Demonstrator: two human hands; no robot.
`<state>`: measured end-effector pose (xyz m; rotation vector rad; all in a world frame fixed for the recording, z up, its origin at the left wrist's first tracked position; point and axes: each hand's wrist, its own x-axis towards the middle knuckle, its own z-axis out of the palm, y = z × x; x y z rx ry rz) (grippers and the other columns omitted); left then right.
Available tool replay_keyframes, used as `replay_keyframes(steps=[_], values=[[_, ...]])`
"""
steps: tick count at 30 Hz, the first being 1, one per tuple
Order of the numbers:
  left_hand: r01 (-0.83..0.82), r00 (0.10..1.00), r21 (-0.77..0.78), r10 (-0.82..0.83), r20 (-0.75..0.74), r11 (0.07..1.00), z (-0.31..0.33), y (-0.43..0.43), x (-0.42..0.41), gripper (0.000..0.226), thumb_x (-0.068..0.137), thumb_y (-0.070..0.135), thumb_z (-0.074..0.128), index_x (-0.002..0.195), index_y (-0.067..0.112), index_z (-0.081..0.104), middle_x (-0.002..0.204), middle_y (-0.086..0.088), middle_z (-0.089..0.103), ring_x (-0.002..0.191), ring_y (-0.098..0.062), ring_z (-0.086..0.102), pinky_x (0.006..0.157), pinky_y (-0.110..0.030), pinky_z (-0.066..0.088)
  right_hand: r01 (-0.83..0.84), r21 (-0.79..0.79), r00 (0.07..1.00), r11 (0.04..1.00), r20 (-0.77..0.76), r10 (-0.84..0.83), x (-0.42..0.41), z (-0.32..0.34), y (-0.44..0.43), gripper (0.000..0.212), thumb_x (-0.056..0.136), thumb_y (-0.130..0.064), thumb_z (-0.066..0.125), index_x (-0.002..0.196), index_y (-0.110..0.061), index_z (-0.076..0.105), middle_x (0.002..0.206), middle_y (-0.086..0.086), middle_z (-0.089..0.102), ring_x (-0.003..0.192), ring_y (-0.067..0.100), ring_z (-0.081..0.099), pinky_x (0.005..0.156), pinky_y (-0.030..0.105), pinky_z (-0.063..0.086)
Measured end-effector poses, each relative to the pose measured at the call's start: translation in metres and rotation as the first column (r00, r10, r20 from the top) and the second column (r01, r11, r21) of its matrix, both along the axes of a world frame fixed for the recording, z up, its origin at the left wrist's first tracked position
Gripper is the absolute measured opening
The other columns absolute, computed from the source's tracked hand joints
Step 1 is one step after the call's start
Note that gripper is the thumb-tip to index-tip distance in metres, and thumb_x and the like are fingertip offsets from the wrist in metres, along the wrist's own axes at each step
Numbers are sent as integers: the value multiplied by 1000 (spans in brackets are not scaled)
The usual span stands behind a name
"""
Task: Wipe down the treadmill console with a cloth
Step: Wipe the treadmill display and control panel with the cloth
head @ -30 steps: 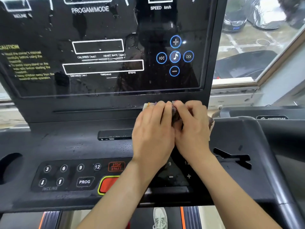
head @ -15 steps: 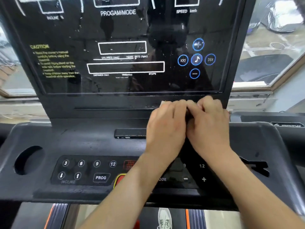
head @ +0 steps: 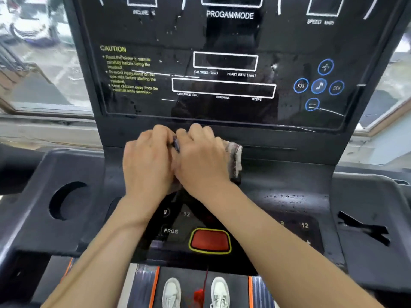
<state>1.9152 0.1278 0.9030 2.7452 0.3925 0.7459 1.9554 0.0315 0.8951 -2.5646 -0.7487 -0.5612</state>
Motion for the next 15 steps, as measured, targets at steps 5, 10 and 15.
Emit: replay_keyframes(steps=[5,10,15], values=[[-45,999,8,45,25,999,0,47,-9,11,82,11,59,89,13,51,77,-12,63,71,-37,56,63,-38,35,-28,-64,999,998,15,29,-7,4,49,15,87,-23,50,89,-13,61,86,3,51,79,25,46,64,34,18],[-77,992,-29,73,-101,997,-11,67,-24,17,84,19,55,101,17,53,79,-14,59,76,-38,55,56,-38,38,-91,-187,995,978,-50,83,-8,12,57,24,84,-23,48,105,-22,59,95,1,46,89,24,43,68,34,20],[-26,1000,-282,29,8,959,-9,29,-22,15,86,13,56,96,21,50,80,-4,53,76,-19,40,59,-29,20,45,-93,998,995,44,-41,4,1,-15,32,78,-18,45,100,-24,68,80,4,44,73,27,43,59,34,29]])
